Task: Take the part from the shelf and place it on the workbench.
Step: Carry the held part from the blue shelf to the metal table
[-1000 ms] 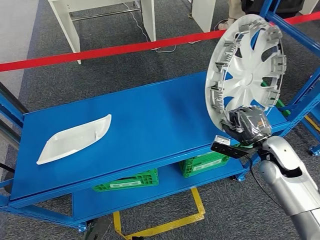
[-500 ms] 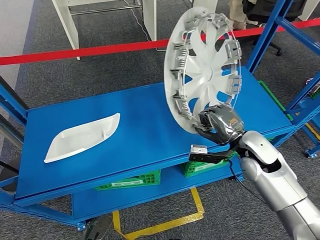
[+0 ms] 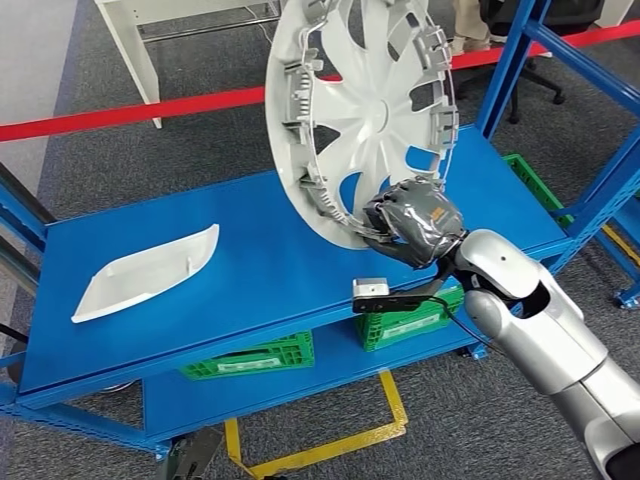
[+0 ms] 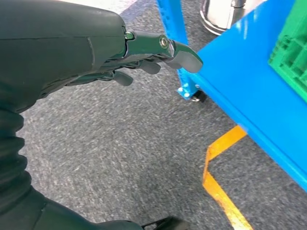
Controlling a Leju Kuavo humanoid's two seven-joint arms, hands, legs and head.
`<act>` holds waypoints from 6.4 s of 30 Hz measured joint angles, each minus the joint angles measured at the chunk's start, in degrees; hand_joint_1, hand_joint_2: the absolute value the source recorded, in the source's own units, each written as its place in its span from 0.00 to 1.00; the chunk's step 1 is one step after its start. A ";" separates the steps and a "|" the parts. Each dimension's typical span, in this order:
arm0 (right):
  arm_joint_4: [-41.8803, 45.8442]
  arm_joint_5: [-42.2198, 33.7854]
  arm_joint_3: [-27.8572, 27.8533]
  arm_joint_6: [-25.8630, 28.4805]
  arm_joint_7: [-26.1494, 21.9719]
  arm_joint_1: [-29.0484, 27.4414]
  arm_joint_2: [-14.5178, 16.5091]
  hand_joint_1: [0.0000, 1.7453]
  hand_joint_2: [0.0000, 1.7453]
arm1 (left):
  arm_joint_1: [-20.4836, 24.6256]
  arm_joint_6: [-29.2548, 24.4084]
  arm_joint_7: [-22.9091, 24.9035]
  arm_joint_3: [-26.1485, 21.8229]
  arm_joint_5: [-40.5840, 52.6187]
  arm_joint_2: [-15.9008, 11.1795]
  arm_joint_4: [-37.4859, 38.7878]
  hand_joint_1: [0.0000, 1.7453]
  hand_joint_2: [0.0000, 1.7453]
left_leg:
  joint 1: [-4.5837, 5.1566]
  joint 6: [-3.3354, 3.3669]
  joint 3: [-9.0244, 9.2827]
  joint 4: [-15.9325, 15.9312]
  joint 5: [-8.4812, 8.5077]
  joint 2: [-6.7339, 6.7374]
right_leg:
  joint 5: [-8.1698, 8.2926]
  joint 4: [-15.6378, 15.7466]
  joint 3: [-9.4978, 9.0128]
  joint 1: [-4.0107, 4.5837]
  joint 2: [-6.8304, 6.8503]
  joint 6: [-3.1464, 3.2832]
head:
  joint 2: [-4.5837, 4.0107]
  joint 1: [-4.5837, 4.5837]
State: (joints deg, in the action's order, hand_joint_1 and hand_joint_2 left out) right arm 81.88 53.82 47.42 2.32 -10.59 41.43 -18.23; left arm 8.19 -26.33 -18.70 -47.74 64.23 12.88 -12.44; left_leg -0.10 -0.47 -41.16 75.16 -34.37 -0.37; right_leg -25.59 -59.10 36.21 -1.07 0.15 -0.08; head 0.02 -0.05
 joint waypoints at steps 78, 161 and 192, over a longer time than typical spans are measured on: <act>-0.16 0.07 3.00 2.03 3.27 2.47 -2.02 1.00 1.00 | 0.63 -4.07 1.00 -0.17 -1.94 0.03 0.00 0.00 1.00 | 0.01 3.26 4.62 -17.68 10.43 0.62 | -5.35 -15.41 5.51 0.24 0.04 -3.25 | 0.00 -0.87; 2.02 -9.23 -16.55 -2.03 5.29 -3.04 -14.98 1.00 1.00 | -0.53 2.04 -0.92 0.61 -3.21 -1.12 0.00 0.00 1.00 | 0.74 3.09 6.90 -15.43 7.41 -1.26 | -0.63 0.33 -0.83 -0.45 -2.50 -2.57 | 0.00 -0.48; 2.54 -9.21 -17.95 -2.02 5.38 -4.76 -15.73 1.00 1.00 | -0.69 2.07 -0.86 1.06 -3.28 -1.31 0.00 0.00 1.00 | 0.51 2.69 6.86 -15.95 7.64 -1.23 | 0.09 0.63 -0.14 -0.55 -2.95 -2.73 | 0.00 -0.40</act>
State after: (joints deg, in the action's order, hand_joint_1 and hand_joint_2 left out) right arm 84.42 44.60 29.47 0.30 -5.21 36.67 -33.96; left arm 7.50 -24.26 -19.56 -46.68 60.95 11.57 -12.44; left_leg 0.41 2.23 -34.31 59.21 -26.73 -1.60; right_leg -25.50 -58.47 36.07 -1.62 -2.81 -2.81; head 0.02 -0.45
